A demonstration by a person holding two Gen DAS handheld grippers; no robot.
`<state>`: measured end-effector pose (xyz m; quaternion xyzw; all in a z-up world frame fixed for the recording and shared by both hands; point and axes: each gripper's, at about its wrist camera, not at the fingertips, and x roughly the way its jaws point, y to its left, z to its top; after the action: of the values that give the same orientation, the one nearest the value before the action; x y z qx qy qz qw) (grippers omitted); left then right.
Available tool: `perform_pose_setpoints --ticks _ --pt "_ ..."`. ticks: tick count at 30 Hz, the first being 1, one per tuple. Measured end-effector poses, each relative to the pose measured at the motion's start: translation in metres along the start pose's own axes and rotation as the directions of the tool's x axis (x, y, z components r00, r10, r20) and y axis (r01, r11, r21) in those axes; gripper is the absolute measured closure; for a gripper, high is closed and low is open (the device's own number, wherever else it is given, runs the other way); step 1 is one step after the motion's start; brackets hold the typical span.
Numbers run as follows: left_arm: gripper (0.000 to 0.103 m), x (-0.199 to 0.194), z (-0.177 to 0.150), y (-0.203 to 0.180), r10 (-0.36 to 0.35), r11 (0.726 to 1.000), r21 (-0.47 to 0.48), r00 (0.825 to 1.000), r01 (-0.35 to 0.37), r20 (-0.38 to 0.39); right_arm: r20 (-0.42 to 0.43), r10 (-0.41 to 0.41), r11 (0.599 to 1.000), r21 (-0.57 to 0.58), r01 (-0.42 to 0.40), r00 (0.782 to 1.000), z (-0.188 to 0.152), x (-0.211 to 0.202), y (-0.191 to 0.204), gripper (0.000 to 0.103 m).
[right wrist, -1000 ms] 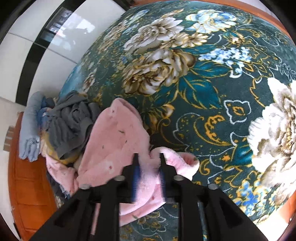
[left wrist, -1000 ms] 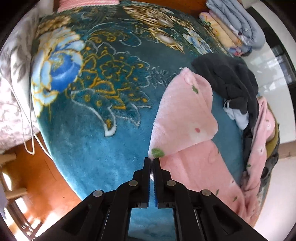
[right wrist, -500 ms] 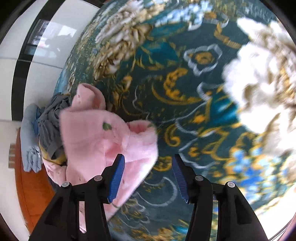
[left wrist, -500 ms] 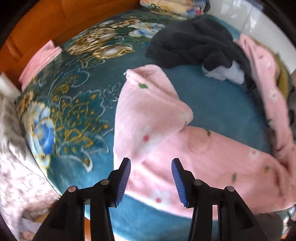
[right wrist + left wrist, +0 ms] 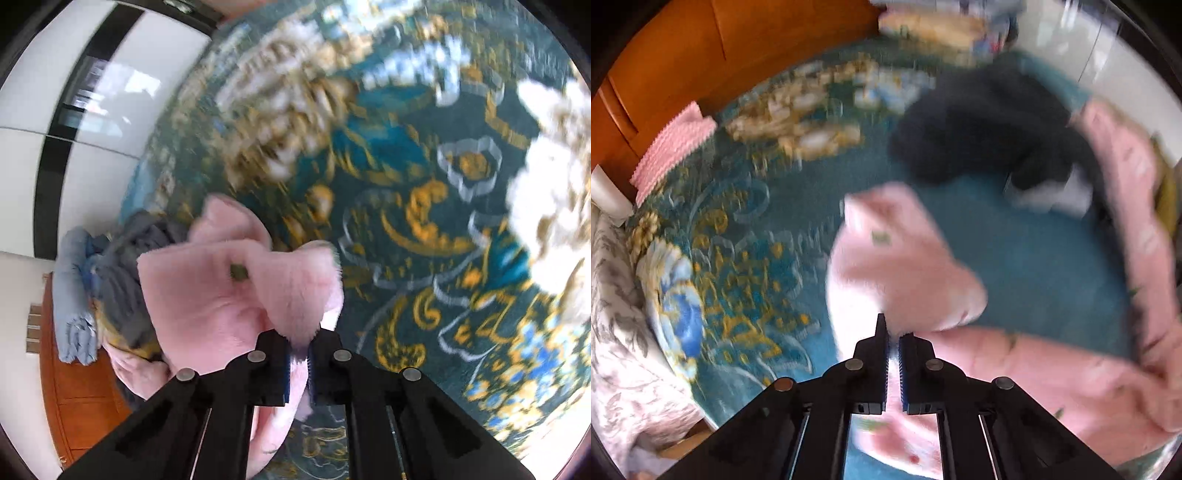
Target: Fold clothes
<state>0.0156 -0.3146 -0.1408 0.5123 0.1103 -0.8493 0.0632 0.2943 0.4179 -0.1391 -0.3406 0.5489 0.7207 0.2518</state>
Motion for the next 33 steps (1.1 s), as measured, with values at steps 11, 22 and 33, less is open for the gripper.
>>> perform_pose_setpoints --ticks 11,22,33 --pt "0.099 -0.001 -0.056 0.108 -0.086 0.934 -0.350 0.996 0.067 -0.038 0.063 -0.144 0.990 0.006 0.144 0.988 -0.004 -0.053 -0.069 0.097" --pt "0.090 -0.006 -0.035 0.103 -0.072 0.926 -0.376 0.993 0.032 -0.093 -0.019 -0.149 0.988 -0.051 0.148 0.989 -0.004 -0.053 -0.077 0.069" --pt "0.052 -0.011 0.027 0.012 -0.202 0.926 -0.330 0.979 0.186 -0.017 0.017 -0.125 0.966 -0.226 0.125 0.992 0.028 -0.022 0.000 0.047"
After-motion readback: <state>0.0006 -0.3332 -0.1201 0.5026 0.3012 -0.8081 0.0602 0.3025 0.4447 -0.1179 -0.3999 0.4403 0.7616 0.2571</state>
